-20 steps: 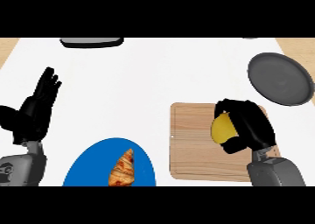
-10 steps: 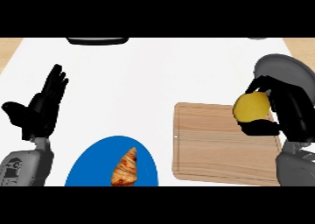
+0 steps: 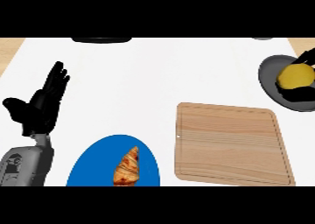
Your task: Pick the lemon from the cutting board and place it in the pan
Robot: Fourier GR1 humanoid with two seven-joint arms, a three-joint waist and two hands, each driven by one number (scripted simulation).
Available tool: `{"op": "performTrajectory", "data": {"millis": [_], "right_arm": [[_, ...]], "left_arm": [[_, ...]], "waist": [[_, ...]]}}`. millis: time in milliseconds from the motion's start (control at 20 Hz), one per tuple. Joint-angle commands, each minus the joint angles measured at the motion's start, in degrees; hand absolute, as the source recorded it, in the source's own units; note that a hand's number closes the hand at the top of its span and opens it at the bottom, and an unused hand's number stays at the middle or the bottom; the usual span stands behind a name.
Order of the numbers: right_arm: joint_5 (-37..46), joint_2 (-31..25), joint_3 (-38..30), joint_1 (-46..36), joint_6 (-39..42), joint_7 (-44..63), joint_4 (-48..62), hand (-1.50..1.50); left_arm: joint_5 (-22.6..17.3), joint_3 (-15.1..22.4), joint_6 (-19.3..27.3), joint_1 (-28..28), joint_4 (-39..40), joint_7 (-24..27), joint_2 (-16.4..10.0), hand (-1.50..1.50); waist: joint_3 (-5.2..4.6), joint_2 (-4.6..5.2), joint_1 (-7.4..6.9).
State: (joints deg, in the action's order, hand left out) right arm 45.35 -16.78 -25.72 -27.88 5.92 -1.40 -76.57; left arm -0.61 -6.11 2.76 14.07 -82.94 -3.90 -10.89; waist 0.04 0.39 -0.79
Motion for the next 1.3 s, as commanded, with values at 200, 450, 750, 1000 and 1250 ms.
{"op": "performTrajectory", "data": {"millis": [200,450,750,1000,1250], "right_arm": [[5.85,-12.21,-4.97,-7.49,-15.69,-13.29,28.8,1.5],[5.81,-15.57,-7.47,-11.25,-22.72,-19.29,42.78,1.5],[4.63,-19.85,-10.14,-12.8,-24.26,-23.89,52.15,1.5],[1.6,-19.85,-11.99,-15.25,-13.73,-21.51,59.96,-1.5],[-0.07,-20.09,-13.04,-17.2,-6.71,-23.34,64.13,-1.5]], "left_arm": [[0.5,0.96,0.92,2.26,-1.34,-1.16,1.1,0.0],[0.55,2.2,-0.37,1.79,0.44,0.33,1.95,0.0],[0.38,1.64,-0.44,4.0,0.4,-0.38,1.26,0.0],[0.5,2.17,-1.09,3.27,-0.07,0.2,1.2,0.0],[0.47,2.62,-0.54,5.04,0.17,-1.09,2.11,0.0]], "waist": [[0.19,0.94,-2.36],[0.32,1.49,-3.52],[0.51,2.0,-4.07],[0.51,2.1,-4.92],[0.59,2.25,-4.88]]}}
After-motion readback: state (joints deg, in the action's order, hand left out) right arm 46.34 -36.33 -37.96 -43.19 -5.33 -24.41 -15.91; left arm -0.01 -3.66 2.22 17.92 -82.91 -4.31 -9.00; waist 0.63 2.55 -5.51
